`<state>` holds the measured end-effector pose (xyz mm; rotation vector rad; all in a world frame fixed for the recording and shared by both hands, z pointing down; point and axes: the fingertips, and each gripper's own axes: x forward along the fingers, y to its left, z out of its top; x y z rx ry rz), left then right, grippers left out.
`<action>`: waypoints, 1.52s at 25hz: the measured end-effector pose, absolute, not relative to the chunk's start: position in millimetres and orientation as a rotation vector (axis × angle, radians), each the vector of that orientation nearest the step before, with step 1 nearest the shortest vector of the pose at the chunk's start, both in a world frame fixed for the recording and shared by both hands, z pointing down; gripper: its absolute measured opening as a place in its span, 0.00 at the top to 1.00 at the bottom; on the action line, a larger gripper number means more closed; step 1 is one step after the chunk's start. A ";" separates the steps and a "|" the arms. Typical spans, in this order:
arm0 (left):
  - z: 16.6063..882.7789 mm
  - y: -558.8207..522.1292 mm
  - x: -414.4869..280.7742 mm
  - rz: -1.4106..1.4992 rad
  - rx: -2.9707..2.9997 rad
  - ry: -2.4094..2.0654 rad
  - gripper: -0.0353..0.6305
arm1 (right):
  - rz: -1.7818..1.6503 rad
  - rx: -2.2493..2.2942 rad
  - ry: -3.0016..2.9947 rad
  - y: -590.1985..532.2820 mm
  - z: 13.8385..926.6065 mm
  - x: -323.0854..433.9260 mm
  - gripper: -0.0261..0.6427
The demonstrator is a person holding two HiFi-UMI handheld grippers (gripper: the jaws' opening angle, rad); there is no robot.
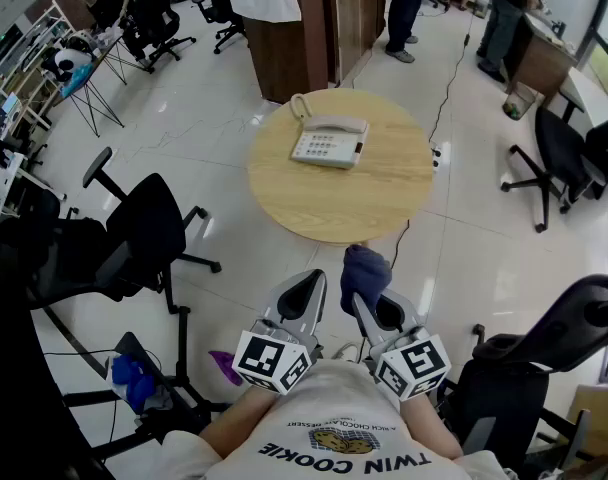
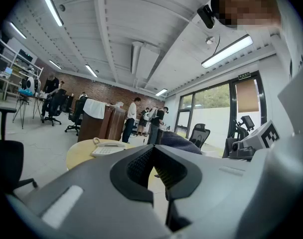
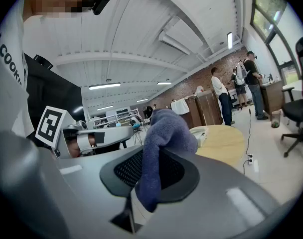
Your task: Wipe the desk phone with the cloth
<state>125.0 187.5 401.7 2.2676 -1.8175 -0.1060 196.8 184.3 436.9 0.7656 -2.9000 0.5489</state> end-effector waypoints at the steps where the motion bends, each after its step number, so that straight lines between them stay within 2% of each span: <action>1: 402.0 185.4 125.4 -0.106 2.269 -1.817 0.96 | 0.548 0.760 -2.904 183.9 437.4 195.9 0.86; 10: 409.5 148.3 111.5 -0.123 2.269 -1.793 0.96 | 0.538 0.757 -2.893 154.5 437.4 179.0 0.86; 19: 417.1 69.1 71.3 -0.147 2.276 -1.730 0.96 | 0.534 0.738 -2.855 86.9 444.3 127.9 0.86; 38: 438.5 -48.7 -66.9 -0.152 2.217 -1.753 0.96 | 0.685 0.665 -2.794 -47.3 457.7 -15.7 0.86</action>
